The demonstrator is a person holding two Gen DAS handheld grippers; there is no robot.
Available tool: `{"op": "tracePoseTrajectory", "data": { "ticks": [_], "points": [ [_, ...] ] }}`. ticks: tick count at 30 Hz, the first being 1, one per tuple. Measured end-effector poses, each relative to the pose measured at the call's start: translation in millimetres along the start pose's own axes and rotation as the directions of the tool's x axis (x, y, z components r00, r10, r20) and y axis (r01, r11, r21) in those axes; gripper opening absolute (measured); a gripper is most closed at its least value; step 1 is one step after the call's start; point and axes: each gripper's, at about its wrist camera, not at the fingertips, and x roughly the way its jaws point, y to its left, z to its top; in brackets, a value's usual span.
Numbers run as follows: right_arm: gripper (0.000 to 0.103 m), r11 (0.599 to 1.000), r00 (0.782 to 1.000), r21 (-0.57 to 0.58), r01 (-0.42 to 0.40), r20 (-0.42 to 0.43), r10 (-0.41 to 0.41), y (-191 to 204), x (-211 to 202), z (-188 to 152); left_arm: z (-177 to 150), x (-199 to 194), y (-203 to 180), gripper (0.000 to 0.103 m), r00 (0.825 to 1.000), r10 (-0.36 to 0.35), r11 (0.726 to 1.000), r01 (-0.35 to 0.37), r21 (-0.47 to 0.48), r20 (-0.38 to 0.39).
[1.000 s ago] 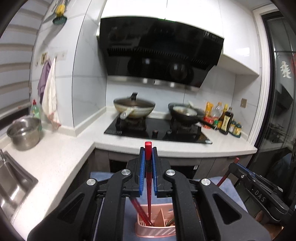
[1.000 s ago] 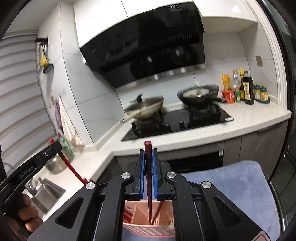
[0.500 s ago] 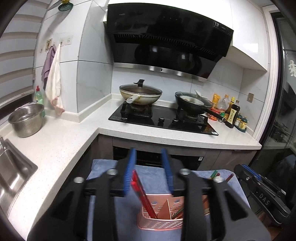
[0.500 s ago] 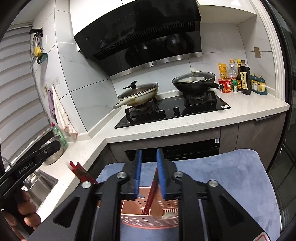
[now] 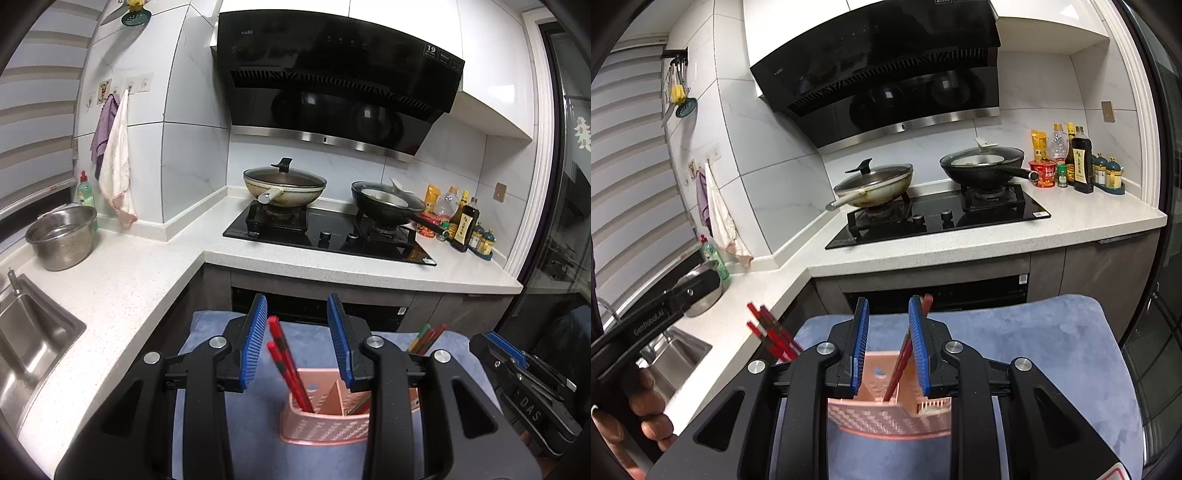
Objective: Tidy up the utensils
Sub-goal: 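Open both tools to drop the chopsticks into the caddy, then grasp the gold spoon with the left tool while the right tool grasps the green chopstick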
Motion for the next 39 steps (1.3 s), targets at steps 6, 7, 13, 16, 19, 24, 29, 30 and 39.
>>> {"op": "tracePoseTrajectory", "data": {
  "ticks": [6, 7, 13, 16, 19, 24, 29, 30, 39],
  "points": [
    [0.03, 0.999, 0.999, -0.032, 0.01, -0.045, -0.011, 4.6, -17.3, -27.0, -26.7, -14.1, -3.7, 0.033, 0.998, 0.03, 0.999, -0.028, 0.035, -0.057],
    [0.03, 0.999, 0.999, -0.032, 0.008, -0.05, -0.01, 4.6, -20.0, -30.5, -31.6, -16.6, -3.5, 0.033, 0.997, 0.032, 0.999, -0.029, 0.037, -0.067],
    [0.03, 1.0, 0.994, -0.027, 0.002, -0.107, -0.005, 5.6, -43.2, -65.7, -67.1, -34.0, -4.9, 0.033, 0.989, 0.047, 0.997, -0.039, 0.062, -0.139],
    [0.032, 1.0, 0.989, 0.007, -0.005, -0.151, 0.006, 3.0, -56.0, -89.8, -85.8, -43.4, -4.4, 0.033, 0.984, 0.055, 0.997, -0.043, 0.071, -0.171],
    [0.032, 0.999, 0.982, 0.033, -0.007, -0.186, 0.013, 1.4, -65.4, -112.4, -107.7, -52.7, -0.4, 0.033, 0.976, 0.056, 0.997, -0.044, 0.063, -0.208],
    [0.032, 0.998, 0.966, 0.052, 0.025, -0.257, -0.011, -1.3, -85.6, -158.9, -154.4, -64.3, 9.9, 0.033, 0.953, 0.063, 0.997, -0.05, 0.051, -0.296],
    [0.032, 0.998, 0.941, 0.014, 0.06, -0.334, -0.052, -0.7, -98.9, -202.7, -199.0, -76.6, 18.1, 0.033, 0.926, 0.069, 0.997, -0.051, 0.057, -0.372],
    [0.032, 0.998, 0.936, 0.004, 0.063, -0.348, -0.058, 0.3, -101.2, -210.9, -204.7, -78.5, 19.2, 0.033, 0.922, 0.069, 0.997, -0.053, 0.054, -0.382],
    [0.032, 0.996, 0.886, -0.057, 0.062, -0.456, -0.081, 15.1, -115.6, -281.6, -265.3, -99.9, 26.6, 0.048, 0.885, 0.065, 0.997, -0.045, 0.055, -0.461]
  ]
}}
